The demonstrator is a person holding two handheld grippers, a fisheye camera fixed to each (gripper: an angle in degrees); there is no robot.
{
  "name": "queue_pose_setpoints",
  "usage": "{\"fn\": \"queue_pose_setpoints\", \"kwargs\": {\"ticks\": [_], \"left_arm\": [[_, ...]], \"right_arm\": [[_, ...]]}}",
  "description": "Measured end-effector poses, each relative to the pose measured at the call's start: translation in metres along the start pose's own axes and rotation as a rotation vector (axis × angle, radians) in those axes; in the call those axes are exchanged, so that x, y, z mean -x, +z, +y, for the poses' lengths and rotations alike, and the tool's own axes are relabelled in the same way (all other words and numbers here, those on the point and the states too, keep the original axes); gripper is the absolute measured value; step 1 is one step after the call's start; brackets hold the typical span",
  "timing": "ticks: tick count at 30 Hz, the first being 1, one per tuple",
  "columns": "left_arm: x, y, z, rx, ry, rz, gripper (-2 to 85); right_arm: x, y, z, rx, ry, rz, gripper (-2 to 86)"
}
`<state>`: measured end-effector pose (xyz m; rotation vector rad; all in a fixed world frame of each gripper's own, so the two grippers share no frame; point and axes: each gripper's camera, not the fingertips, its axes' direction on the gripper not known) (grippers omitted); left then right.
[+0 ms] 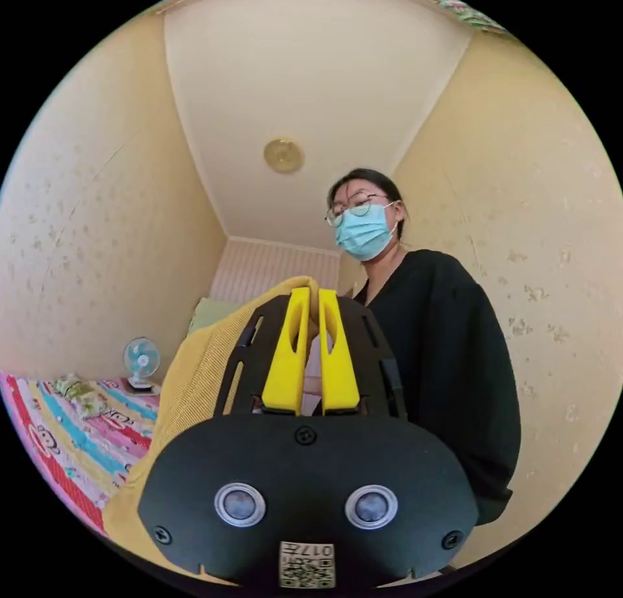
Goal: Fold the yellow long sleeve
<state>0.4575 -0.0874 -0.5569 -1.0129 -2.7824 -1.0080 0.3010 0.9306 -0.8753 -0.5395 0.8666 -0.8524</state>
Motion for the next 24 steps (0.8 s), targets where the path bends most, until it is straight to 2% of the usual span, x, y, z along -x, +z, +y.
{"fn": "queue_pose_setpoints", "kwargs": {"ticks": [2,5,7,12,15,17,20,22,23,24], "left_arm": [[0.011,0.047,-0.007,-0.194,0.123,0.368,0.7],[0.033,0.109,0.004,-0.452,0.156,0.699,0.6],[0.041,0.151,0.01,-0.489,0.096,0.74,0.6],[0.028,0.272,0.019,-0.393,-0.004,0.815,0.5],[0.022,0.324,0.032,-0.419,-0.046,0.892,0.5],[0.021,0.354,0.045,-0.467,-0.067,0.967,0.5],[0.014,0.376,0.056,-0.451,-0.083,0.971,0.6],[0.01,0.381,0.061,-0.422,-0.094,0.938,0.6],[0.009,0.381,0.065,-0.408,-0.108,0.904,0.6],[0.009,0.379,0.067,-0.404,-0.116,0.885,0.6]], "right_arm": [[0.004,0.004,-0.001,0.056,-0.045,-0.036,5.2],[0.01,0.016,0.001,0.122,-0.082,-0.074,8.5],[0.013,0.022,0.007,0.124,-0.09,-0.091,9.7],[0.022,0.023,0.035,0.006,-0.074,-0.154,13.7],[0.034,0.03,0.056,0.015,-0.116,-0.203,16.2],[0.035,0.038,0.068,0.034,-0.088,-0.167,19.0],[0.026,0.046,0.08,0.018,0.018,-0.053,20.9],[0.023,0.048,0.083,-0.022,0.008,-0.085,17.3],[0.025,0.051,0.081,-0.004,-0.039,-0.181,9.2],[0.029,0.058,0.074,0.072,-0.09,-0.286,4.9]]}}
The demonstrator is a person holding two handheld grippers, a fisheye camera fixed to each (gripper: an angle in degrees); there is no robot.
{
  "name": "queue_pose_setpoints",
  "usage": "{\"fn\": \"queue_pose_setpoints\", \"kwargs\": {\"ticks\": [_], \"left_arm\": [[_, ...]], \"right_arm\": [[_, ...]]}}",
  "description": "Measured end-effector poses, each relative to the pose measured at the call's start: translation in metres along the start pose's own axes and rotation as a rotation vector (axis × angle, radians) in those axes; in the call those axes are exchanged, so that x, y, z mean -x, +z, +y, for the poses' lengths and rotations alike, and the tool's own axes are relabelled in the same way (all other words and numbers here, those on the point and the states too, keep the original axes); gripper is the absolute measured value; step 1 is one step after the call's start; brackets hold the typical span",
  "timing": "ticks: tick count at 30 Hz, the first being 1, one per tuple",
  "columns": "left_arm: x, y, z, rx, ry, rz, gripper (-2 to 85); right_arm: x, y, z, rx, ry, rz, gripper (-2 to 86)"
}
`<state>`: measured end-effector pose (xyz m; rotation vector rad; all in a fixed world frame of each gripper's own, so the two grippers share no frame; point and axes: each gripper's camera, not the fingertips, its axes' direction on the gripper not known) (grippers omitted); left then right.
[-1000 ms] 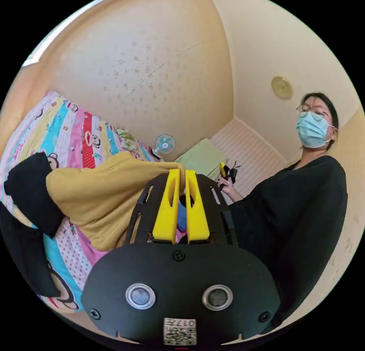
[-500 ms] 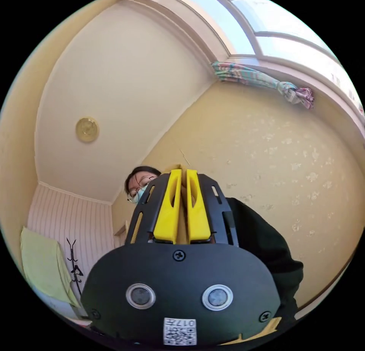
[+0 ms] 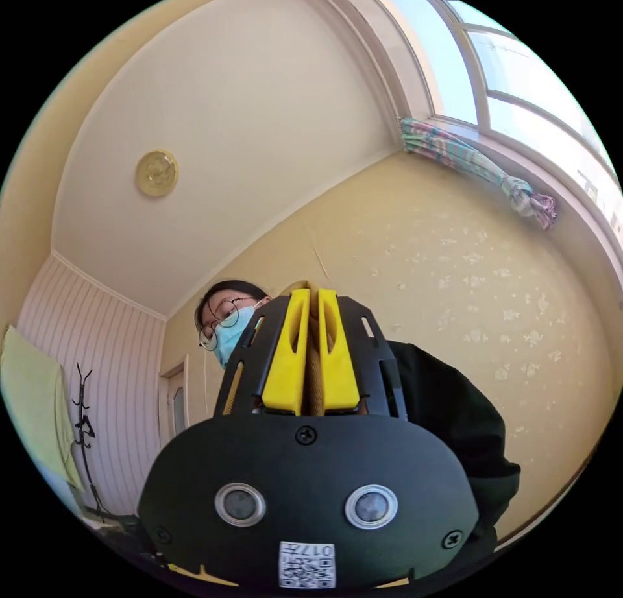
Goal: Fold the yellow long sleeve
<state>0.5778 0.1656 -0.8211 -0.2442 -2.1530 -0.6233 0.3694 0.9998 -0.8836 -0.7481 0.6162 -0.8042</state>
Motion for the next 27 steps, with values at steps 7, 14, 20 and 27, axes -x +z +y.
{"fn": "queue_pose_setpoints", "kwargs": {"ticks": [7,14,20,27], "left_arm": [[-0.083,-0.036,-0.027,0.02,0.001,-0.566,0.5],[-0.173,-0.052,-0.058,0.171,-0.079,-1.537,0.1],[-0.153,-0.067,-0.042,0.215,-0.129,-2.015,0.1],[-0.149,-0.018,-0.051,0.173,0.303,-2.016,0.3]], "right_arm": [[0.006,-0.041,-0.09,-0.051,0.048,0.329,3.9],[0.058,-0.086,-0.226,-0.268,-0.075,0.556,3.9],[0.107,-0.065,-0.28,-0.308,-0.187,0.714,3.8],[0.168,-0.089,-0.319,-0.41,-0.26,0.876,3.3]]}}
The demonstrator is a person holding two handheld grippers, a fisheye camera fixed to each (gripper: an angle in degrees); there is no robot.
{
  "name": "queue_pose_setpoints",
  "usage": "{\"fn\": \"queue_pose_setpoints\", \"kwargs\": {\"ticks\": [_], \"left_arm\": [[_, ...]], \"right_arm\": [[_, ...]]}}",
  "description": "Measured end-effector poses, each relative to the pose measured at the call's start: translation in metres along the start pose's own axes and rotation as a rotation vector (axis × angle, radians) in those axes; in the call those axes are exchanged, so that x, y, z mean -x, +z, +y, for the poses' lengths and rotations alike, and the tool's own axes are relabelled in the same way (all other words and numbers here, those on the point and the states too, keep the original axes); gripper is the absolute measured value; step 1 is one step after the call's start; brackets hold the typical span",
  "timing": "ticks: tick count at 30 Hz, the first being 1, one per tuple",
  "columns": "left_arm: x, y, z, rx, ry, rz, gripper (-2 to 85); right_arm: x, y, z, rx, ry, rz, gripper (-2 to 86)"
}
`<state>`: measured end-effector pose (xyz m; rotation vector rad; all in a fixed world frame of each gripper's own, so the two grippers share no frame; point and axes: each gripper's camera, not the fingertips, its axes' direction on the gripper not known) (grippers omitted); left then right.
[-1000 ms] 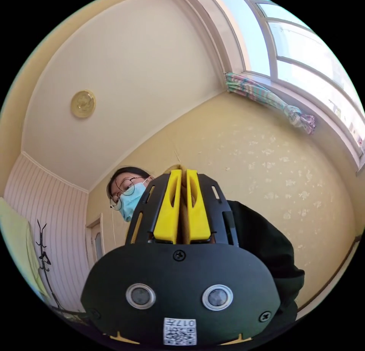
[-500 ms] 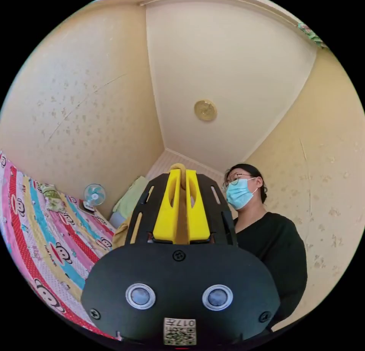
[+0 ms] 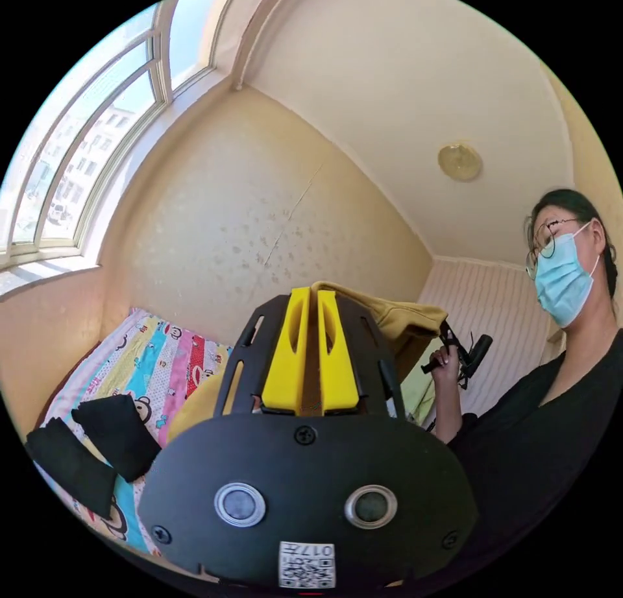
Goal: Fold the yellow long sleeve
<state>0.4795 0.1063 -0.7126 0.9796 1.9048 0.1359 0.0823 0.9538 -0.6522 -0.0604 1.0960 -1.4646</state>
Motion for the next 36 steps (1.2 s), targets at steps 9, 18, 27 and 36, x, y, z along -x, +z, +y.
{"fn": "queue_pose_setpoints", "kwargs": {"ticks": [9,18,27,36], "left_arm": [[0.024,0.026,-0.072,-0.211,-0.033,-0.077,0.7],[0.342,0.293,-0.057,0.427,-0.26,-0.384,3.1],[0.579,0.28,0.152,0.948,-0.578,-0.637,9.5],[0.612,0.138,0.279,1.328,-0.591,-0.798,10.2]], "right_arm": [[-0.027,0.062,-0.043,0.229,0.06,0.005,3.3],[-0.129,0.411,0.14,1.034,0.066,-0.025,3.9],[-0.149,0.493,0.402,1.576,0.436,-0.146,5.1],[-0.136,0.379,0.464,1.855,0.842,-0.036,5.8]]}}
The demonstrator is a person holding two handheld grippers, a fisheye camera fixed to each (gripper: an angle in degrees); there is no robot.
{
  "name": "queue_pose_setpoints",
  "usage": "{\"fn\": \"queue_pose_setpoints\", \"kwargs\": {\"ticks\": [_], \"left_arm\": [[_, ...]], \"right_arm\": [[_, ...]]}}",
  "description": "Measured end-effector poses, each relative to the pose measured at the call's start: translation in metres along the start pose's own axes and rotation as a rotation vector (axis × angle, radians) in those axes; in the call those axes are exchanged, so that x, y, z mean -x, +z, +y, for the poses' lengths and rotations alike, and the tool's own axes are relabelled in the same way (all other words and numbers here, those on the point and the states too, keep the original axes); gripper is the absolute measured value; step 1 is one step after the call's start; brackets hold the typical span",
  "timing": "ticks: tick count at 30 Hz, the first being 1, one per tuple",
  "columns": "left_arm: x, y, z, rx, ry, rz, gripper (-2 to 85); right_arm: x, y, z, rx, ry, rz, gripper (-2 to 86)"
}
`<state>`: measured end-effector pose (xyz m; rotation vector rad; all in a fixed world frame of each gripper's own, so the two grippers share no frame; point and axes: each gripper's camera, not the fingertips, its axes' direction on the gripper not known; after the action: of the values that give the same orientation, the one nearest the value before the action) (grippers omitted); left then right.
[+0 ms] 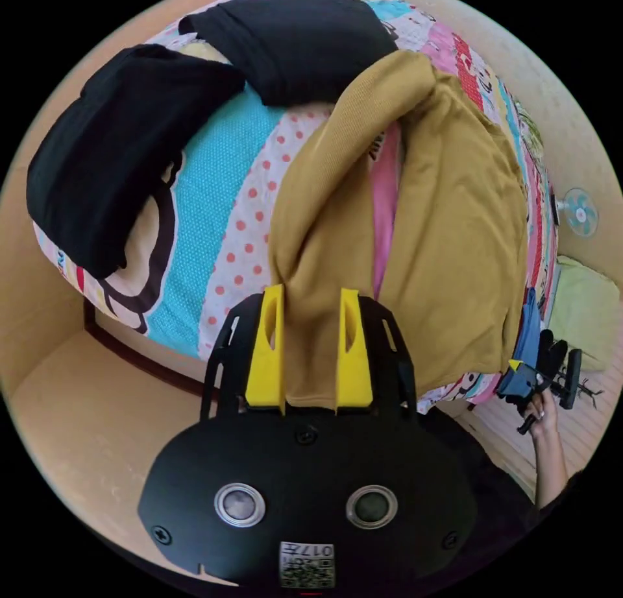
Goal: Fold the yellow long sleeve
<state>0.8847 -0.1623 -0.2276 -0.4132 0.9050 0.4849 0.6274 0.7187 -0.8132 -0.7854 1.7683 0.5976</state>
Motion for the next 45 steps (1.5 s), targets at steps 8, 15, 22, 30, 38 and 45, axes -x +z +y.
{"fn": "queue_pose_setpoints", "kwargs": {"ticks": [8,15,22,30,38,45], "left_arm": [[0.145,-0.2,-0.039,-0.319,-0.136,0.173,5.9],[0.365,-0.279,0.016,-0.589,-0.708,0.403,9.8],[0.287,-0.2,-0.021,-0.066,-0.182,0.398,10.7],[0.246,-0.144,-0.037,0.208,0.028,0.369,11.8],[0.261,-0.095,-0.014,0.392,-0.056,0.335,12.9],[0.279,-0.103,-0.013,0.458,-0.058,0.373,4.6]], "right_arm": [[-0.039,-0.068,0.004,-0.021,0.232,-0.053,7.2],[-0.054,-0.134,-0.037,-0.066,0.335,0.125,11.3],[-0.077,-0.148,-0.093,0.181,0.229,0.132,4.6],[-0.134,-0.477,-0.009,-0.619,0.467,0.215,6.5],[-0.098,-0.341,-0.012,-0.125,0.112,-0.016,12.6],[-0.077,-0.284,-0.003,0.226,-0.014,-0.162,4.8]]}}
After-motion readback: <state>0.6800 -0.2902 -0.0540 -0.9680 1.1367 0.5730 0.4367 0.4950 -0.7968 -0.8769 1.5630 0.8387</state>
